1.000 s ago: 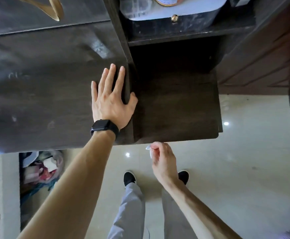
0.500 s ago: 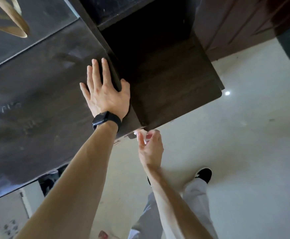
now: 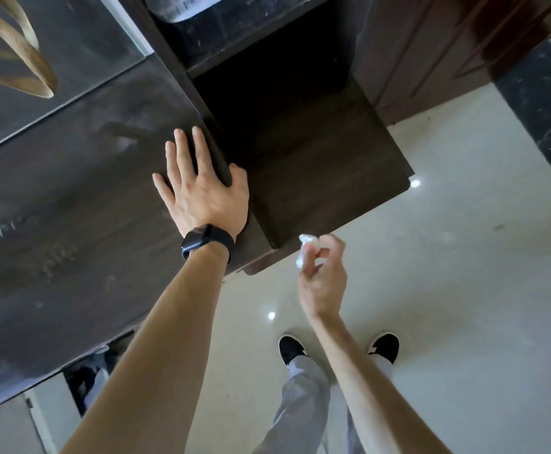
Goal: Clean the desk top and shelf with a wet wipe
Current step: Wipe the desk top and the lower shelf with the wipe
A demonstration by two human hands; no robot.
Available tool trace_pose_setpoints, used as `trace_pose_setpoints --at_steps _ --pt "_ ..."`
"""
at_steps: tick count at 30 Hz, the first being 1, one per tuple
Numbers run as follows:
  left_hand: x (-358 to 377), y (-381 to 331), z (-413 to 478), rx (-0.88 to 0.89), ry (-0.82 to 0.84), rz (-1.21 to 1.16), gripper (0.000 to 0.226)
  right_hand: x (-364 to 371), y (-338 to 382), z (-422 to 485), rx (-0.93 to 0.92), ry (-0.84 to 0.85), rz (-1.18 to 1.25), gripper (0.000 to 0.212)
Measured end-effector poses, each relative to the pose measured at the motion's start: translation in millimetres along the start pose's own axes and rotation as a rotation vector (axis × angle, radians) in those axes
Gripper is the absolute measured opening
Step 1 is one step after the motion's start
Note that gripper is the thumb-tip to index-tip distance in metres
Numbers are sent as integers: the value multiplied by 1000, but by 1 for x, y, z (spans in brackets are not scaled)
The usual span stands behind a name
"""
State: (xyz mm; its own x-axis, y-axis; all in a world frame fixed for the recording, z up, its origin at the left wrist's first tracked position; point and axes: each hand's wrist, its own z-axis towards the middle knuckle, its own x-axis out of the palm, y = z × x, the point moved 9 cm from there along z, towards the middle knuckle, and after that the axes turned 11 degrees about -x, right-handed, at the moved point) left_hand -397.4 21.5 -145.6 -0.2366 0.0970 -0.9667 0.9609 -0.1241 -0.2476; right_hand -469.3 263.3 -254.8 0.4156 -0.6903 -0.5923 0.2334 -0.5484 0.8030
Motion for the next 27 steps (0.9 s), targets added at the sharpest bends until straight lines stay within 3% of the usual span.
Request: trace_pose_setpoints --at_steps 4,7,9,12,14,15,17,20,23,27 --pt "1 -5 -2 10 17 7 72 60 17 -45 -167 248 -104 10" --pt "-1 -4 2 18 16 23 72 59 17 -24 -264 253 -166 14" --pt "-3 -5 5 23 8 21 72 30 -1 11 -183 172 -147 14" --pt "-2 -3 6 18 21 17 72 -40 -78 67 158 -27 -159 6" --pt "-3 -2 2 12 23 10 71 -93 -118 84 337 -208 -152 15" --pt "-2 -2 0 13 28 5 71 -112 -118 88 329 -290 -128 20" --pt "-2 -6 1 18 41 5 71 -120 -83 100 192 -337 -69 25" --pt "-5 -4 5 -2 39 8 70 -71 -11 105 -94 -119 -65 7" --pt "-5 -3 0 -7 53 1 70 3 40 86 -416 194 -247 14" --pt "-3 -6 1 -19 44 6 72 59 65 81 -722 318 -470 10"
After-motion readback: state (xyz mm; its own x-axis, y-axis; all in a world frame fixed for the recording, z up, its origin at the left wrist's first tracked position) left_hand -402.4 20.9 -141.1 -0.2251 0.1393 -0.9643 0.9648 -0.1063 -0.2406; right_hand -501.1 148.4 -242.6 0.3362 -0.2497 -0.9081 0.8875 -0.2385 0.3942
